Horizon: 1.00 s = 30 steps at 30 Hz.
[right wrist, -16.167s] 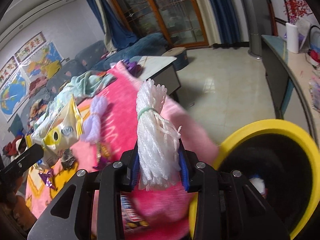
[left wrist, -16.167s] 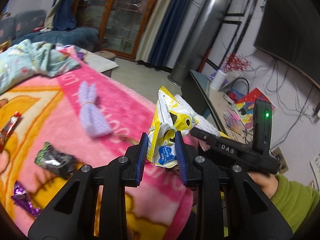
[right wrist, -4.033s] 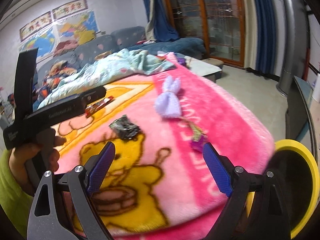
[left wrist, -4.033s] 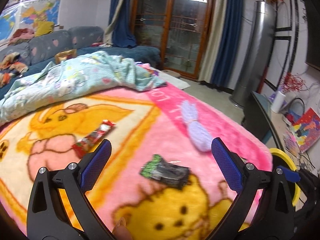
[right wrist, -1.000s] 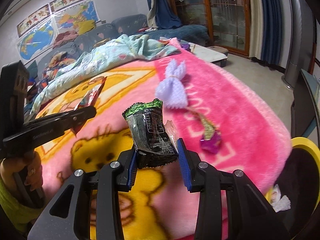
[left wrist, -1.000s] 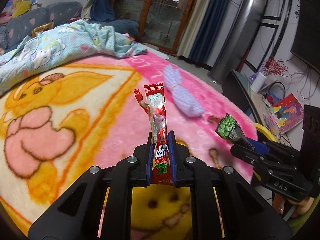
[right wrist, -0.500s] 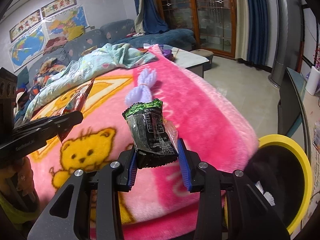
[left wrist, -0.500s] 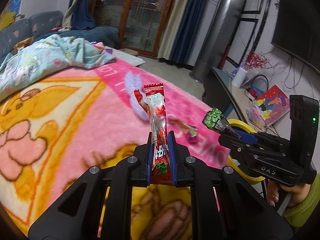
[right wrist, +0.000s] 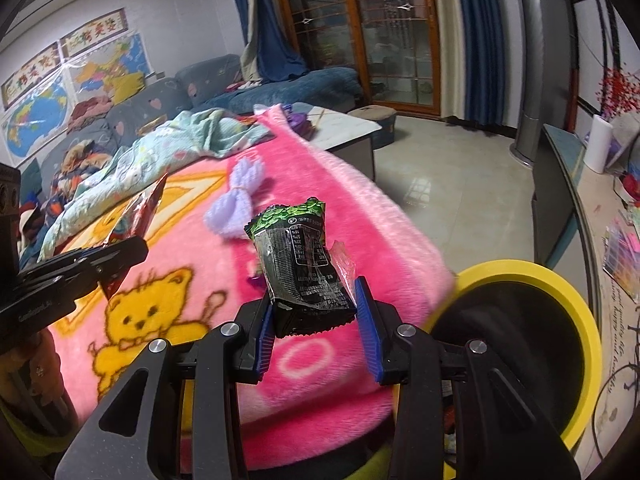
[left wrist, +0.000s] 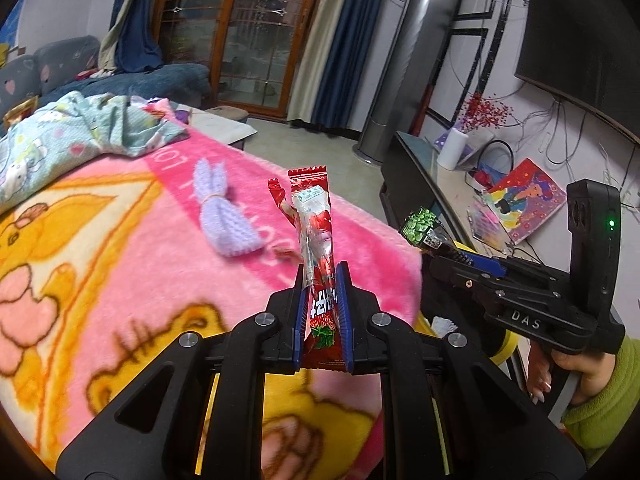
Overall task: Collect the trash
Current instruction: 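Carry the red snack stick and black-green wrapper over the yellow bin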
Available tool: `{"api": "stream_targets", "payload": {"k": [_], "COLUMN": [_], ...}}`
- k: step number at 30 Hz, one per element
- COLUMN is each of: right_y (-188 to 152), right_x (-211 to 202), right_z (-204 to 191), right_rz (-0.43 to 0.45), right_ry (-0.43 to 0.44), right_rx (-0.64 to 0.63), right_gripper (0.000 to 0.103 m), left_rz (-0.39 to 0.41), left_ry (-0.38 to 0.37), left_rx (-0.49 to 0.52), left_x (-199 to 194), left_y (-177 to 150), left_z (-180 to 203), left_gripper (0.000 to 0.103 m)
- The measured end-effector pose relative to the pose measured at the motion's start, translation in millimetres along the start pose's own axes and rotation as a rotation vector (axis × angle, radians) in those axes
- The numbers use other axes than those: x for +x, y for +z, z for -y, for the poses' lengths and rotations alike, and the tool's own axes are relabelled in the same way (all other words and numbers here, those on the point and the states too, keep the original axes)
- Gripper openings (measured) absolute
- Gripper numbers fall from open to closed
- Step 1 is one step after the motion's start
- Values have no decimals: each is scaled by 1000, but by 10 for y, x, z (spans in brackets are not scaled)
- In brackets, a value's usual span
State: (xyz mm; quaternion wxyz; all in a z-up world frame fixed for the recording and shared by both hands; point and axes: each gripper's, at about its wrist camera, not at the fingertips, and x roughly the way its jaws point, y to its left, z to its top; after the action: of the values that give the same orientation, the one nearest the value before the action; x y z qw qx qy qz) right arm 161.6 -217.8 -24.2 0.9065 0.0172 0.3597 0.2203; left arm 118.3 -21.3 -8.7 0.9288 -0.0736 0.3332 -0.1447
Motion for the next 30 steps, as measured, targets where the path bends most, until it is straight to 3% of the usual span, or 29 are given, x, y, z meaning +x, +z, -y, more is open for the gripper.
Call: {"api": "stream_targets", "payload": {"k": [30], "right_y": [-277], "right_x": [-454], "right_z": [1270], "right_rz": [66], "right_ry": [-166], "right_rx": [253], "right_gripper": [35], "left_rz": [-40], "left_ry": [-154], "left_rx": [210], "left_x": [494], "left_y": [59], "left_z": [1180], "left_gripper": [9]}}
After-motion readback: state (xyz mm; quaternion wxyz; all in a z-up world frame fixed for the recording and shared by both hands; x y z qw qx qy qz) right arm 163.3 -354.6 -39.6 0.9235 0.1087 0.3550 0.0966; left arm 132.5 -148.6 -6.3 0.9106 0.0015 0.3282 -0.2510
